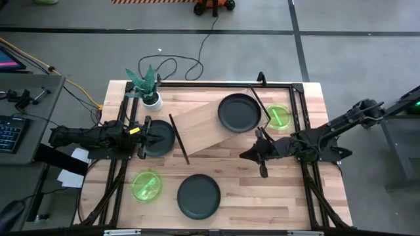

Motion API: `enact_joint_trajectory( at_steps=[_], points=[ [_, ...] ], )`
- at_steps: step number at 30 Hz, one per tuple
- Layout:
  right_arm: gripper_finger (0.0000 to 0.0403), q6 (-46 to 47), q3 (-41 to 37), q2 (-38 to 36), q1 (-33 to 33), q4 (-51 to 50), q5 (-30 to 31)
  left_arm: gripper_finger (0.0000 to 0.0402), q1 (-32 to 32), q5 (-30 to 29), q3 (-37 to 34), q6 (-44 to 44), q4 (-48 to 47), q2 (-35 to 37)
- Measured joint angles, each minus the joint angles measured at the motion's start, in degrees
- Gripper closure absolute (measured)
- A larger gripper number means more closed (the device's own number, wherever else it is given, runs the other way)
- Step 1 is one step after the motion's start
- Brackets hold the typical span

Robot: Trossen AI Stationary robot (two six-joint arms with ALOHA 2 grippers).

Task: Place and stack plates onto a shelf
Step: Put the top right green plate on the shelf

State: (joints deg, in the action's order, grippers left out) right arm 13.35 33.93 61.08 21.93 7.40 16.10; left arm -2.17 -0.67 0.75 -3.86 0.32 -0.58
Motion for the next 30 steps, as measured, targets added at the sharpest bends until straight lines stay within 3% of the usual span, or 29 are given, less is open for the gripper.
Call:
enact_joint_trajectory(
  at_steps=[5,13,21,24,30],
  points=[
    [0.0403,-4.17,0.0,0.0,-1.44,4.4,-2.8,0.0401,0.0,0.0,0.0,0.01,0.17,0.0],
    [0.0403,-0.25,0.0,0.94,-1.7,4.0,-3.26,0.0401,0.0,0.0,0.0,0.0,0.39,0.0],
    [0.0403,3.16,1.2,0.15,-2.1,-3.4,3.23,0.0401,0.0,0.0,0.0,0.0,0.37,0.01],
    [0.0403,-0.38,7.44,-2.15,-3.42,-9.75,10.26,0.0401,0.0,0.0,0.0,0.0,0.38,0.0],
    [0.0403,4.25,21.07,-4.3,-9.45,-36.71,36.91,0.0401,0.0,0.0,0.0,0.0,0.39,0.0]
  ],
)
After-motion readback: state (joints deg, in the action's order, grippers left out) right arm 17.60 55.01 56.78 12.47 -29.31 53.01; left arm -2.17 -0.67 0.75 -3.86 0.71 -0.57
